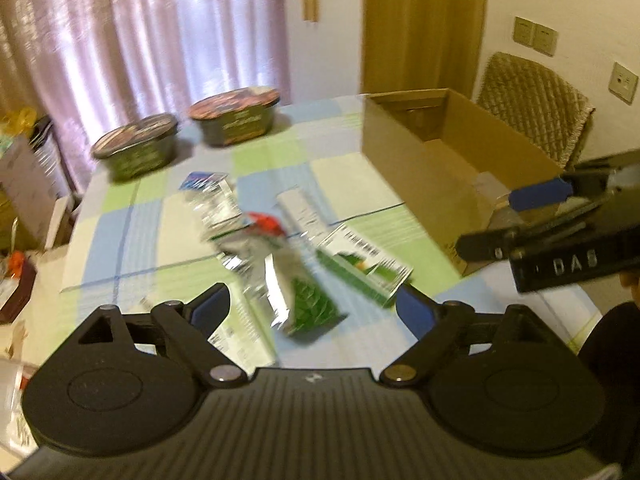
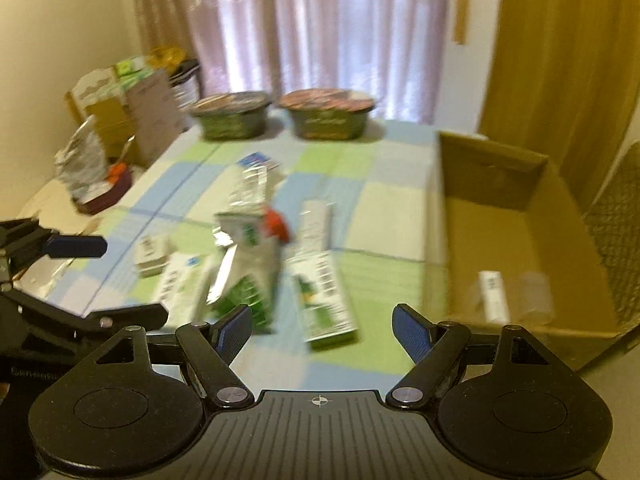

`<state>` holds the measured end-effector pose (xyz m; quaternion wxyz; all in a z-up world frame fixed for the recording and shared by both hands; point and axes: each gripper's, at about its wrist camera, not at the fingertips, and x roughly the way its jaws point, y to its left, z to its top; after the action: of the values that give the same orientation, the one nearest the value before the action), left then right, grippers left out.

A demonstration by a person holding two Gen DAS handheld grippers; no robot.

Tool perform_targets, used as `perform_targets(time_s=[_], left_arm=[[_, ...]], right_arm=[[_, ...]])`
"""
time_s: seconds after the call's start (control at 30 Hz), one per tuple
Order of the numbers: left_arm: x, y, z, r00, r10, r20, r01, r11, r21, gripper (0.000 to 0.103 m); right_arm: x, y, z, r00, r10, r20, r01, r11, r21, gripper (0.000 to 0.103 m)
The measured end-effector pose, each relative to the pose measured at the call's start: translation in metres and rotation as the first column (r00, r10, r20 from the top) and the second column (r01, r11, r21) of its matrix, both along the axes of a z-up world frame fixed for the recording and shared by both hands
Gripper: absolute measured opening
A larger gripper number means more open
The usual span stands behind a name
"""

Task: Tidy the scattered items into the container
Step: 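Return the right tool to the table items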

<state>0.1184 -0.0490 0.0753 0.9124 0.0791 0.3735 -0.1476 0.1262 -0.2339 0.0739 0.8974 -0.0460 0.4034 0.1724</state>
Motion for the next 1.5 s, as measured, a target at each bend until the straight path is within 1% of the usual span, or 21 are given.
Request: perform_targets(time_s=[0.17, 0.27, 0.47, 0.67, 0.8, 0.97, 1.2, 1.37, 1.5], left_arm=[[-0.017, 0.031, 0.003, 0.999, 0.045, -0.002, -0.045, 0.999, 0.004, 0.088], [-0.023, 0.045, 0.003, 0.998, 0.067, -0.002, -0.067, 0.998, -0.004, 0.088], [-0.031, 0.062, 0.001, 0.996, 0.091, -0.008, -0.091, 0.996, -0.015, 0.089], [-0.034, 0.074, -0.008, 0.994, 0.102, -0.025, -0.103, 0.995, -0.007, 0.089], [-0.031, 0.078, -0.018, 0.993, 0.111, -0.043, -0.111, 0.994, -0.003, 0.089], [-0.016, 0.078, -0.040, 0.991, 0.109, -0.079, -0.109, 0.994, 0.008, 0.089], [0.025, 0.070, -0.083, 0.984, 0.122, -0.128, -0.119, 0.992, 0.037, 0.089], [0.059, 0.061, -0.121, 0.976, 0.141, -0.168, -0.139, 0.990, 0.027, 0.089], [0.078, 0.054, -0.144, 0.970, 0.159, -0.184, -0.154, 0.987, 0.040, 0.087]], right_arm=[[-0.015, 0.032, -0.006, 0.999, 0.042, -0.013, -0.042, 0.999, -0.006, 0.083], [-0.025, 0.042, -0.007, 0.998, 0.054, -0.010, -0.054, 0.998, -0.015, 0.083], [-0.028, 0.059, -0.008, 0.997, 0.077, -0.010, -0.077, 0.996, -0.046, 0.083], [-0.030, 0.064, -0.018, 0.996, 0.085, -0.024, -0.087, 0.994, -0.062, 0.083], [-0.028, 0.059, -0.034, 0.996, 0.077, -0.047, -0.080, 0.995, -0.061, 0.083], [-0.018, 0.050, -0.056, 0.995, 0.062, -0.083, -0.068, 0.995, -0.069, 0.083], [0.016, 0.043, -0.089, 0.990, 0.069, -0.120, -0.079, 0.994, -0.079, 0.083], [0.045, 0.039, -0.108, 0.990, 0.072, -0.121, -0.082, 0.993, -0.085, 0.083], [0.068, 0.041, -0.123, 0.990, 0.093, -0.107, -0.105, 0.988, -0.117, 0.083]])
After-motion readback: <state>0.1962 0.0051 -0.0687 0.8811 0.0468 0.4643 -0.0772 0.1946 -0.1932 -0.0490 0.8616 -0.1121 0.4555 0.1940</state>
